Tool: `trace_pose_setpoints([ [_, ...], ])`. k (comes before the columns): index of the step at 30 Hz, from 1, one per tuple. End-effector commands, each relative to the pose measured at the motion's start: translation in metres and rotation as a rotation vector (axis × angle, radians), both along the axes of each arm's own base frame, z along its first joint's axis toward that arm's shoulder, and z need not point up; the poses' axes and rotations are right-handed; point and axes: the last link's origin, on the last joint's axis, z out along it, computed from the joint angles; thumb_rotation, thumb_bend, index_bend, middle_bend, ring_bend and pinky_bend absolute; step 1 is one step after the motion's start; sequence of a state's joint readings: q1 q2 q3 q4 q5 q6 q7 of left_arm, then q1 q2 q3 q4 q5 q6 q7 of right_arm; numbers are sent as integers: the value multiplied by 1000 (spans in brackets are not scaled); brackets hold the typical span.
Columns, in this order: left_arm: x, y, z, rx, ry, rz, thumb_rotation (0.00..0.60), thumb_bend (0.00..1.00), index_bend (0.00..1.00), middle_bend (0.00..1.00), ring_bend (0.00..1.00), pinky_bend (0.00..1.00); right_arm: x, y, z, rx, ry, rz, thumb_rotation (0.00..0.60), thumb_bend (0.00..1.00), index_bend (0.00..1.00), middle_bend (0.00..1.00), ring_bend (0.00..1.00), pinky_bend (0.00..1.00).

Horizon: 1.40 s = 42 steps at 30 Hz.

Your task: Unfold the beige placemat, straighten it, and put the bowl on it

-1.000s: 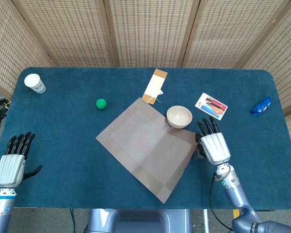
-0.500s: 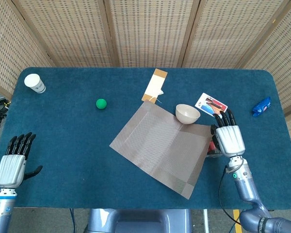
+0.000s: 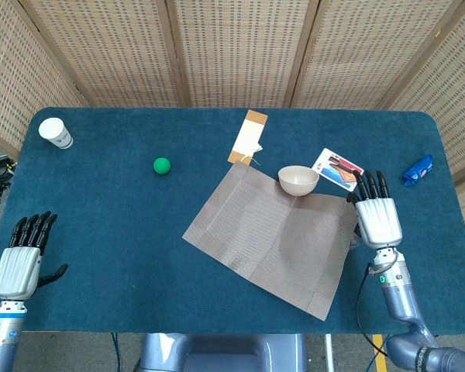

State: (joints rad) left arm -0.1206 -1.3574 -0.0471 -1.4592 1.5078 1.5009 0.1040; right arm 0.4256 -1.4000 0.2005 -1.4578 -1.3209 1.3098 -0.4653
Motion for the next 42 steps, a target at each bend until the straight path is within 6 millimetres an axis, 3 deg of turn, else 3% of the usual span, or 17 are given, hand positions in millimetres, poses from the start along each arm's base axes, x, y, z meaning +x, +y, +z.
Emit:
trace_pose_setpoints([
  [1, 0, 0, 0, 1, -1, -1, 600, 180, 7, 0, 0, 0, -3, 5, 5, -21, 12, -13, 600, 235, 256, 1, 0, 0],
  [14, 2, 0, 0, -8, -16, -10, 600, 152, 7, 0, 0, 0, -24, 44, 23, -71, -147, -49, 600, 173, 71, 0, 0, 0],
  [24, 2, 2, 0, -6, -6, -20, 600, 151, 6, 0, 0, 0, -57, 92, 32, -79, -244, -61, 600, 129, 61, 0, 0, 0],
  [30, 14, 19, -1, -9, 24, -65, 600, 55, 7, 0, 0, 0, -67, 99, 38, -87, -290, -59, 600, 129, 62, 0, 0, 0],
  [36, 32, 42, -4, -24, 37, -112, 600, 51, 20, 0, 0, 0, -66, 100, 41, -84, -302, -43, 600, 129, 64, 0, 0, 0],
  [42, 65, 80, -22, -91, 125, -196, 600, 51, 23, 0, 0, 0, -66, 100, 46, -79, -327, -38, 600, 129, 68, 0, 0, 0],
])
